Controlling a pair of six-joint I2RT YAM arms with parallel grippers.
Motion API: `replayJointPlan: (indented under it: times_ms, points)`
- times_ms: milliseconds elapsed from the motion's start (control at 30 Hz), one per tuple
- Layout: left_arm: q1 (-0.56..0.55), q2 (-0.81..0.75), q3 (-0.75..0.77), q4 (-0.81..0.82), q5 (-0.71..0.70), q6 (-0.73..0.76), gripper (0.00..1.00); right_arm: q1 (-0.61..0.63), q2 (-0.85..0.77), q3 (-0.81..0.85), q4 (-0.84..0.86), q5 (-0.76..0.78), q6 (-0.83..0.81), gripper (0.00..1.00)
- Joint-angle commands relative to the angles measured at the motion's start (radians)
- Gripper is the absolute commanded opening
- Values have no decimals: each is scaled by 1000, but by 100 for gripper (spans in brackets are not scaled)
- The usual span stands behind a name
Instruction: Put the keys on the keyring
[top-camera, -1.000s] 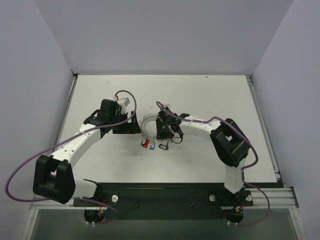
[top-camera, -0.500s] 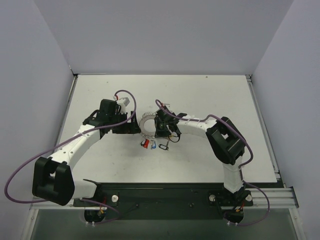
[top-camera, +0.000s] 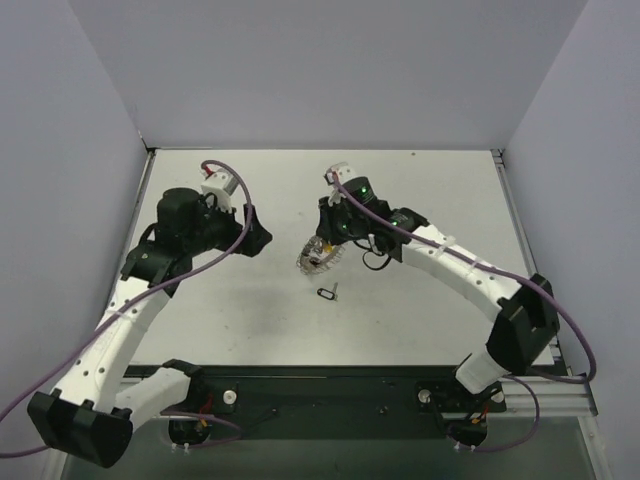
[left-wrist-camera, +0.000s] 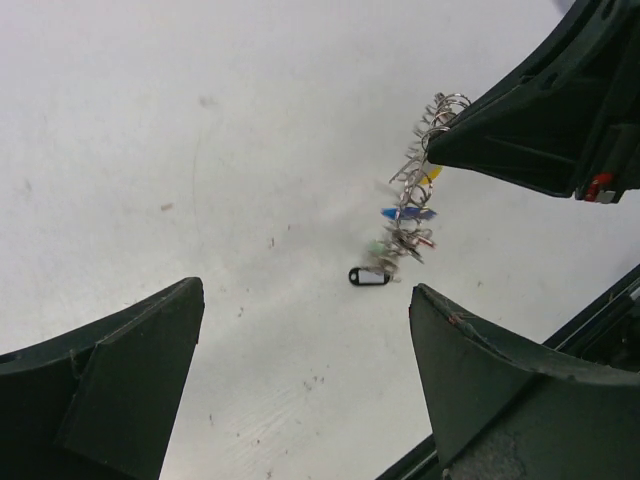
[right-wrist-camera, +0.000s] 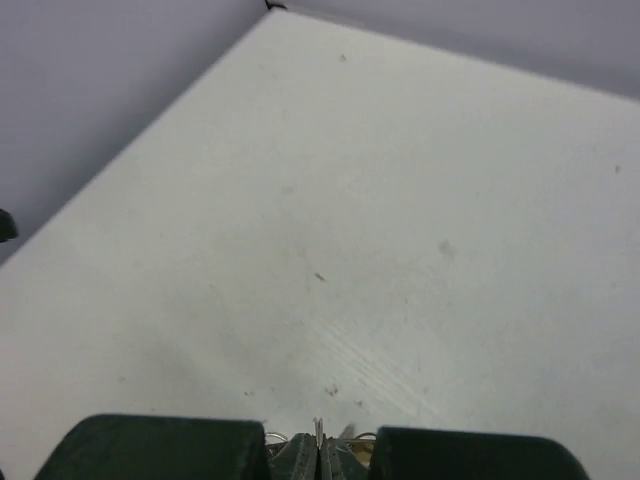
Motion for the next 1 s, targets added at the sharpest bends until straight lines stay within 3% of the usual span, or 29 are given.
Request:
replayJointPlan:
  times_ms: [0,200,333,500,667,800,967]
  points:
    - [-2,-124,118,50,34,42,93,-4,-128,173,-42,-128,-168,0]
    - [-2,-218,169,179,266,3,91,-6,-205,242,-102,-413,-236,0]
    - [-2,-200,216,268,514,-63,88,-7,-254,250,-119,-587,-259,0]
    - [-2,-151,223,377,688,-145,79,-14,-299,262,-122,-783,-236,0]
    - [-2,-106,189,512,815,-267,75,-12,-328,259,-98,-871,-196,0]
    - [-3,-85,144,716,892,-411,74,-12,-351,241,-49,-910,-159,0]
    - [-8,-74,118,753,892,-442,70,-12,-375,196,39,-897,-106,0]
